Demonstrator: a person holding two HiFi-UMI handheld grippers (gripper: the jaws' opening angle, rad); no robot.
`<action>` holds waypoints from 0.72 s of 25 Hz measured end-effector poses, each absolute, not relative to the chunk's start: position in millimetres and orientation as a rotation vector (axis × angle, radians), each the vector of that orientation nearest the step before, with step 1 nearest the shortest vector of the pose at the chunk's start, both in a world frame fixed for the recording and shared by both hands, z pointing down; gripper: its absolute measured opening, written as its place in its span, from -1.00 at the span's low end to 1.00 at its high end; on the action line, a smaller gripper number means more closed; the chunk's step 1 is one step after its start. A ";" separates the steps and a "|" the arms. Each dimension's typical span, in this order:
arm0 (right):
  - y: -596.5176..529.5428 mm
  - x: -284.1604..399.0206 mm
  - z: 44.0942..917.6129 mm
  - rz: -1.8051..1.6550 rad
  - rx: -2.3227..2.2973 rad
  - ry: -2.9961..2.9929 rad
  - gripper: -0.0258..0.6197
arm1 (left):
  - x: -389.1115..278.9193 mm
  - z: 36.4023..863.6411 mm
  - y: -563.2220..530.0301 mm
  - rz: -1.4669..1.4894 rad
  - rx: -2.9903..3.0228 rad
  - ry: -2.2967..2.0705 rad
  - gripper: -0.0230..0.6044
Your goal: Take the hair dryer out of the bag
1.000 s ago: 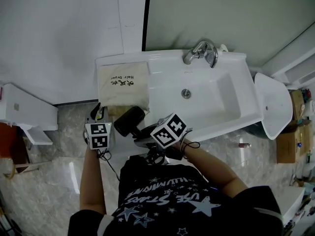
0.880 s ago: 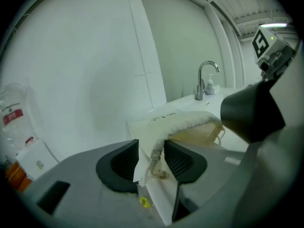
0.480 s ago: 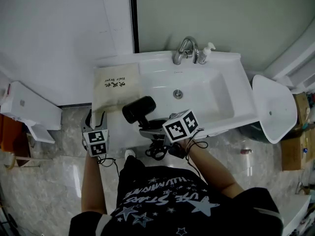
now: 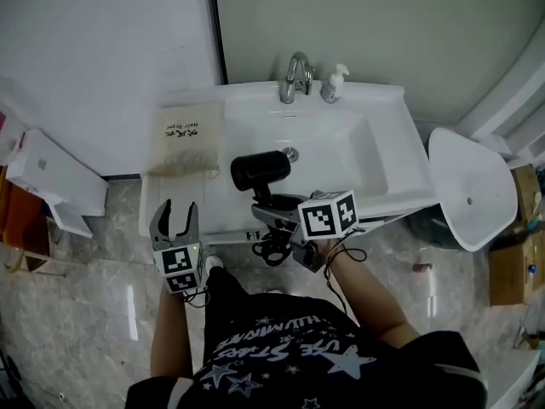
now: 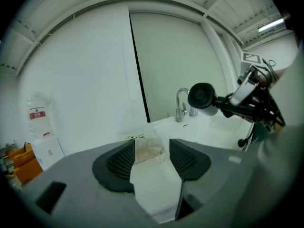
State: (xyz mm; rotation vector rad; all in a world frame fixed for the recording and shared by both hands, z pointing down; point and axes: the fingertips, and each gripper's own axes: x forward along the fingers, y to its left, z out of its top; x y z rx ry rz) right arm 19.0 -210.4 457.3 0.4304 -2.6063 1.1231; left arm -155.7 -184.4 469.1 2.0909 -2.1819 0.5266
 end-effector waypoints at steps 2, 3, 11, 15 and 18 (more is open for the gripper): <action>-209.2 34.9 457.3 1.155 0.467 -2.617 -0.28 | -133.0 465.0 -172.2 0.498 2.107 -2.166 -0.17; -207.4 42.8 458.6 1.171 0.484 -2.619 -0.28 | -122.2 463.6 -165.8 0.489 2.119 -2.155 -0.20; -190.3 83.6 475.9 1.240 0.574 -2.606 -0.28 | -76.0 456.2 -129.6 0.302 2.123 -2.120 -0.65; -178.6 93.5 485.5 1.247 0.609 -2.604 -0.28 | -56.1 467.9 -114.7 0.319 2.144 -2.057 -0.78; -163.6 95.5 488.9 1.228 0.609 -2.601 -0.28 | -45.7 475.2 -95.8 0.321 2.147 -2.022 -0.79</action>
